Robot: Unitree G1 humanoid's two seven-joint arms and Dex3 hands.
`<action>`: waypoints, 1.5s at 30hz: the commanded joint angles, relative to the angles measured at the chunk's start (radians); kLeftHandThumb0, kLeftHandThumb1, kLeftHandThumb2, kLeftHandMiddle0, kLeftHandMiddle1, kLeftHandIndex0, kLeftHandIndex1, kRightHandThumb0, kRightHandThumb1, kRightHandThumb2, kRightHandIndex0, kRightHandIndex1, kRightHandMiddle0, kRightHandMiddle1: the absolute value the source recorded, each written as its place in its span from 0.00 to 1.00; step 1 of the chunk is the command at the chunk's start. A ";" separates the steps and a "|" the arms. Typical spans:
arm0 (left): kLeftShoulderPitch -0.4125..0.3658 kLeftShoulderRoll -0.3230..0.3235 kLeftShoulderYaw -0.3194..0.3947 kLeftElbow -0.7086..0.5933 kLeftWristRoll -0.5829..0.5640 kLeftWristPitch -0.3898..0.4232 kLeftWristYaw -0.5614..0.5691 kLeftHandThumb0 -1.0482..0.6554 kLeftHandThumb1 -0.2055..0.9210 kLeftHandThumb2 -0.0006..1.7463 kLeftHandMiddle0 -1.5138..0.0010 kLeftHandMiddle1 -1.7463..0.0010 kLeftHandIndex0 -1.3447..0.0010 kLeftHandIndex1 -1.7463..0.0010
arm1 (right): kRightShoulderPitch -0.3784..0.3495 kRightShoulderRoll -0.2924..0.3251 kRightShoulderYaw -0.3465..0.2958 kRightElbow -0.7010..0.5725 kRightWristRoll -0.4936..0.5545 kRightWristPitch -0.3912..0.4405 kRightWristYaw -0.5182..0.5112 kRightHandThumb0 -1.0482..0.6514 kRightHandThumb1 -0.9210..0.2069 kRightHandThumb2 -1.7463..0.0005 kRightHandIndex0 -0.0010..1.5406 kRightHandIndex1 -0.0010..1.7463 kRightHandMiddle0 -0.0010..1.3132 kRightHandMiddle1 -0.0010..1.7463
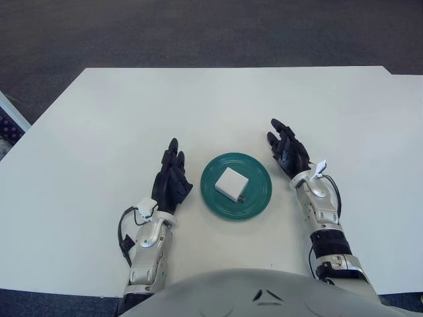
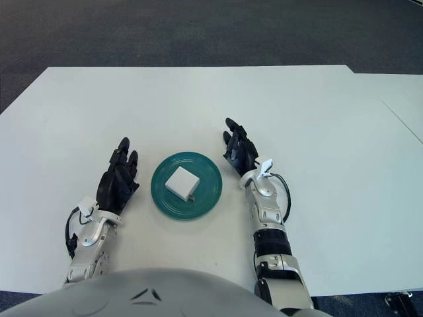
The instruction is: Put the charger into the plate.
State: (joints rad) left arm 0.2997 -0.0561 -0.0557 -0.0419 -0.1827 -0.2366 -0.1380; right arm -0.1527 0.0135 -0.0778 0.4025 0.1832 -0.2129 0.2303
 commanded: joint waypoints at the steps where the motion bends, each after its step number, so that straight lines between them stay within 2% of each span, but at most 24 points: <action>1: -0.026 0.005 0.024 0.034 -0.012 -0.016 -0.009 0.00 1.00 0.65 1.00 1.00 1.00 1.00 | 0.037 0.018 0.003 0.077 -0.015 -0.009 -0.015 0.00 0.00 0.43 0.08 0.00 0.00 0.25; 7: -0.039 0.006 0.051 0.070 -0.036 -0.024 -0.026 0.00 1.00 0.63 1.00 1.00 1.00 1.00 | 0.051 0.019 -0.003 0.151 -0.019 -0.095 -0.007 0.00 0.00 0.42 0.05 0.00 0.00 0.24; 12: -0.048 -0.011 0.052 0.113 -0.031 -0.092 -0.039 0.00 1.00 0.64 1.00 1.00 1.00 1.00 | 0.055 0.031 -0.017 0.183 -0.008 -0.141 -0.015 0.00 0.00 0.43 0.04 0.00 0.00 0.25; 17: -0.054 -0.019 0.063 0.148 -0.036 -0.120 -0.040 0.00 1.00 0.64 1.00 1.00 1.00 1.00 | 0.066 0.037 -0.023 0.187 -0.010 -0.164 -0.032 0.00 0.00 0.45 0.05 0.00 0.00 0.26; 24: -0.105 -0.035 0.101 0.304 -0.022 -0.208 -0.019 0.00 1.00 0.62 1.00 1.00 1.00 1.00 | 0.049 0.033 -0.051 0.258 -0.002 -0.224 -0.037 0.00 0.00 0.46 0.06 0.01 0.00 0.25; 30: -0.140 -0.014 0.117 0.359 0.010 -0.222 -0.011 0.00 1.00 0.61 1.00 1.00 1.00 1.00 | 0.056 0.058 -0.064 0.286 -0.003 -0.280 -0.063 0.01 0.00 0.47 0.08 0.01 0.00 0.24; 38: -0.225 -0.038 0.109 0.436 0.048 -0.245 0.011 0.00 1.00 0.60 1.00 1.00 1.00 1.00 | 0.093 0.091 -0.060 0.230 0.009 -0.281 -0.075 0.01 0.00 0.50 0.10 0.01 0.00 0.25; 45: -0.225 -0.021 0.107 0.418 0.085 -0.241 0.030 0.00 1.00 0.61 1.00 1.00 1.00 1.00 | 0.139 0.121 -0.055 0.131 0.027 -0.225 -0.091 0.03 0.00 0.52 0.12 0.01 0.00 0.28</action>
State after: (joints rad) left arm 0.0439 -0.0816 0.0529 0.3402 -0.1233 -0.4980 -0.1292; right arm -0.1190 0.0958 -0.1319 0.5095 0.1889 -0.4795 0.1544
